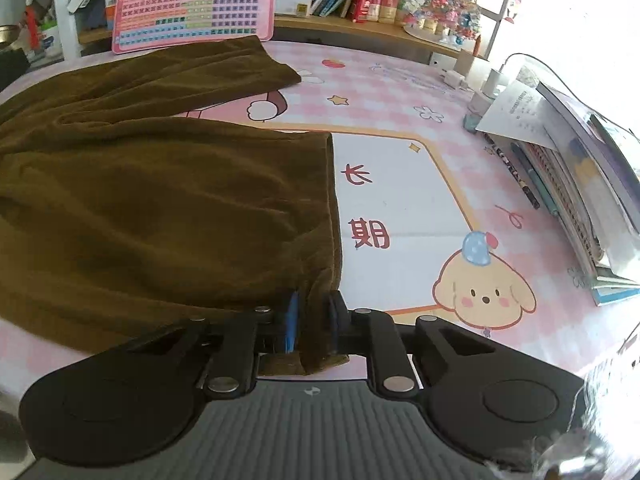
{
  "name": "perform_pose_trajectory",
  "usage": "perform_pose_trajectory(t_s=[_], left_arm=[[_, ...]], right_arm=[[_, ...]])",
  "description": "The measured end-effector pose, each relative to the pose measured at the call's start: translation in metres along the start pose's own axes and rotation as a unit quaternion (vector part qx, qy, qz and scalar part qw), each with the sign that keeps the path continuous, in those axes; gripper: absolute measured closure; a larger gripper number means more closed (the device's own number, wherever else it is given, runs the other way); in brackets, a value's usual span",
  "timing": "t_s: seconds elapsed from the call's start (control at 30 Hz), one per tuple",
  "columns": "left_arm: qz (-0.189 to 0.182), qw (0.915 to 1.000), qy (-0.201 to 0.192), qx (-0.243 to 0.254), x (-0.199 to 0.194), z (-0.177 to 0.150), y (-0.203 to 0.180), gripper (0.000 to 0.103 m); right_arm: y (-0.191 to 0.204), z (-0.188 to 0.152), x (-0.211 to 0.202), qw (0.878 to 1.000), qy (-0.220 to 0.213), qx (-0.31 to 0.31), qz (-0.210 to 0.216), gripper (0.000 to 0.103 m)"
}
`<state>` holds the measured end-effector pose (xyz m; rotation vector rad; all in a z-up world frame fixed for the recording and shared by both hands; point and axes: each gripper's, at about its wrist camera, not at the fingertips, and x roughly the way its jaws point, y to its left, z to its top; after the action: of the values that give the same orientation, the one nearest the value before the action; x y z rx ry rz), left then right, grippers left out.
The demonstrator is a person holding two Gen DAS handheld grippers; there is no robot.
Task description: Fold clothes
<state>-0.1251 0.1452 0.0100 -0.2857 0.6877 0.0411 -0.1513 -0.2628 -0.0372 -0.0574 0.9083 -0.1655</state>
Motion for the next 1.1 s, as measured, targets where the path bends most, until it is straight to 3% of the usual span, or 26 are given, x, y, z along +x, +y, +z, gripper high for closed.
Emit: perform_pose_trajectory(t_s=[0.1, 0.4, 0.53, 0.9, 1.1], left_arm=[[0.0, 1.0, 0.004, -0.003, 0.001, 0.001, 0.001, 0.016], [0.016, 0.9991, 0.016, 0.034, 0.0, 0.002, -0.014, 0.014], [0.012, 0.9976, 0.021, 0.065, -0.002, 0.001, -0.027, 0.009], [-0.045, 0.9958, 0.036, 0.071, -0.008, -0.002, -0.046, 0.008], [-0.051, 0.9943, 0.046, 0.081, -0.012, -0.008, -0.055, 0.008]], right_arm=[[0.001, 0.0, -0.001, 1.0, 0.0, 0.007, -0.002, 0.083], [-0.002, 0.003, -0.025, 0.998, -0.024, 0.054, 0.003, 0.036], [0.008, 0.003, -0.04, 0.998, -0.036, 0.057, 0.017, 0.023], [0.037, 0.004, -0.063, 0.997, -0.034, 0.033, 0.059, 0.017], [0.048, 0.006, -0.075, 0.997, -0.038, 0.005, 0.066, 0.015]])
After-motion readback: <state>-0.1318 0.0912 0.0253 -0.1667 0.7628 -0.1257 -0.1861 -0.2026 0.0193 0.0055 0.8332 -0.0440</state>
